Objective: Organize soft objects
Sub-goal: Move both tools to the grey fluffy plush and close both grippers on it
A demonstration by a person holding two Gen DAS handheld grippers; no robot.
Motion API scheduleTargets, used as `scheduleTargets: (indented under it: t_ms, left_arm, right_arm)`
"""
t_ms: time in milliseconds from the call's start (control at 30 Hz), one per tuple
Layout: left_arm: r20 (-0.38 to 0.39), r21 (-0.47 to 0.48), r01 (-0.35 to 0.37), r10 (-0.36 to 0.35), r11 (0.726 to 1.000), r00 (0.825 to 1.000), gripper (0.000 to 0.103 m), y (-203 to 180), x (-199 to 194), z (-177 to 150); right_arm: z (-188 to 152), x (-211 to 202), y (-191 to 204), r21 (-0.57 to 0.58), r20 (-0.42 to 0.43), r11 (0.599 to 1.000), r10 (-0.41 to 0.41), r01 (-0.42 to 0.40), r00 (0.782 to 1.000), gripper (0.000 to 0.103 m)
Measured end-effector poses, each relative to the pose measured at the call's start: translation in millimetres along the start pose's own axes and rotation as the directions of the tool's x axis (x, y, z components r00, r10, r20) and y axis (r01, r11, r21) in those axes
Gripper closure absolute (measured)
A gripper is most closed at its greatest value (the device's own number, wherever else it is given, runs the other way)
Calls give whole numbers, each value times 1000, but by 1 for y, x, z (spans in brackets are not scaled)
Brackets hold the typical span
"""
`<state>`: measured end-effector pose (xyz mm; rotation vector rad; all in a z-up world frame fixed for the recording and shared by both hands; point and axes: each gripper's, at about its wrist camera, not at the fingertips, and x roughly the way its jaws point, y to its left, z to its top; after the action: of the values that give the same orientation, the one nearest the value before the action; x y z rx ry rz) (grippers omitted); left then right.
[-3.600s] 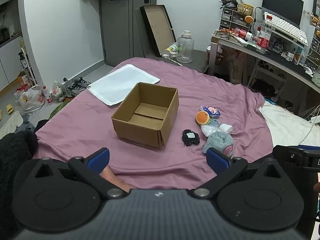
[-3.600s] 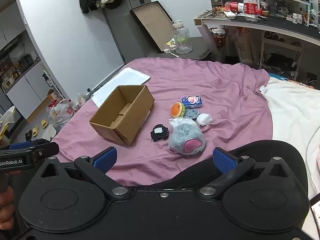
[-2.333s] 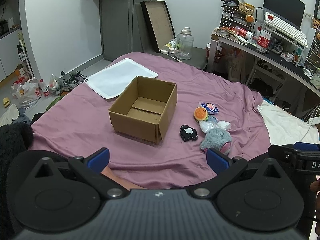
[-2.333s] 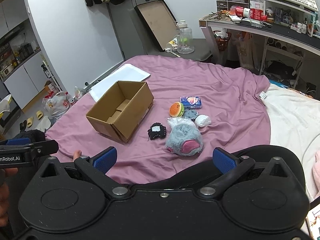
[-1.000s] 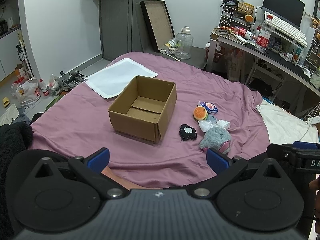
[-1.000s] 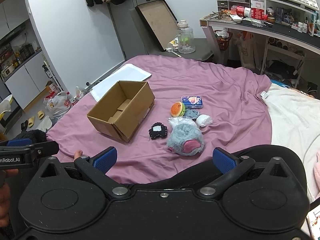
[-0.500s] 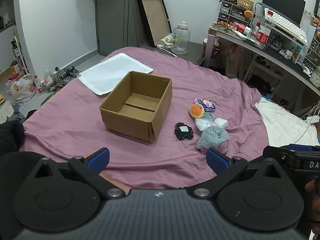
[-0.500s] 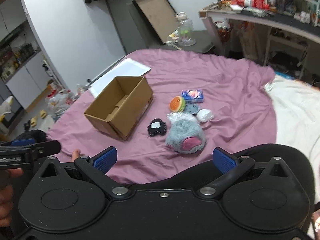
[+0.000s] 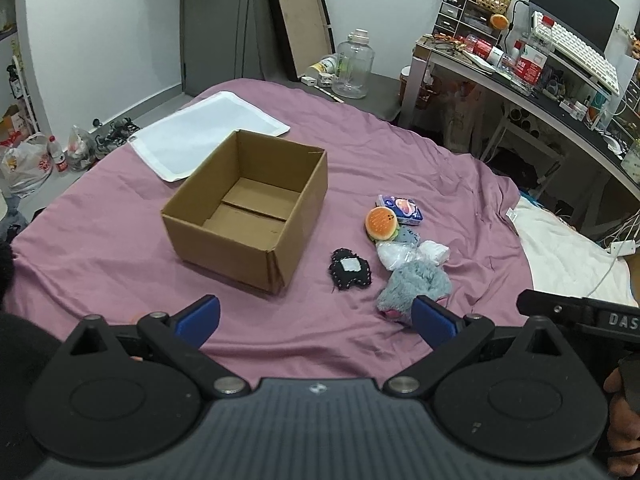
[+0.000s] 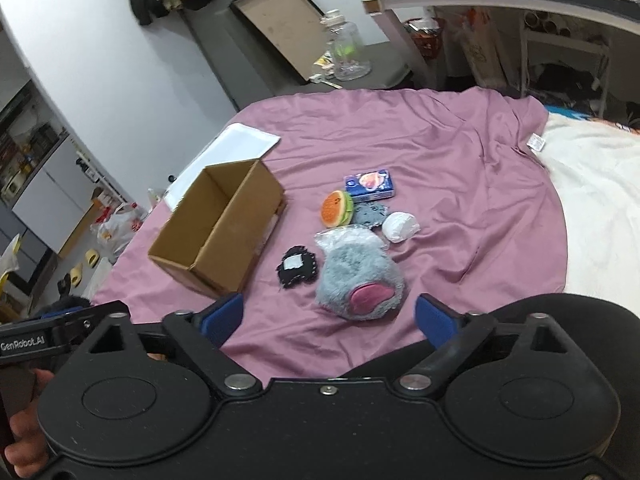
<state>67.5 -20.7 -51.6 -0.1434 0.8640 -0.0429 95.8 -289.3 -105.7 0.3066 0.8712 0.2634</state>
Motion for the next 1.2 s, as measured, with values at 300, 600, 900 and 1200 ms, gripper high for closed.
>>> scheduleTargets:
  t_ms: [300, 600, 900, 1200]
  left_arm:
    - [-15, -16, 54, -54, 998, 998, 4, -18, 39, 14]
    - [-60, -44, 88, -91, 995, 994, 15, -32, 80, 21]
    - [-130, -70, 102, -110, 992, 985, 18, -45, 121, 25]
    - [-213, -172, 145, -180, 974, 960, 42, -47, 162, 24]
  right_arm:
    - [7, 34, -22, 78, -42, 997, 3, 0, 999, 42]
    - [16, 65, -46, 170, -84, 985, 33, -18, 996, 41]
    - [21, 100, -66, 291, -129, 956, 88, -47, 988, 41]
    - [21, 126, -83, 382, -170, 922, 139, -64, 976, 49]
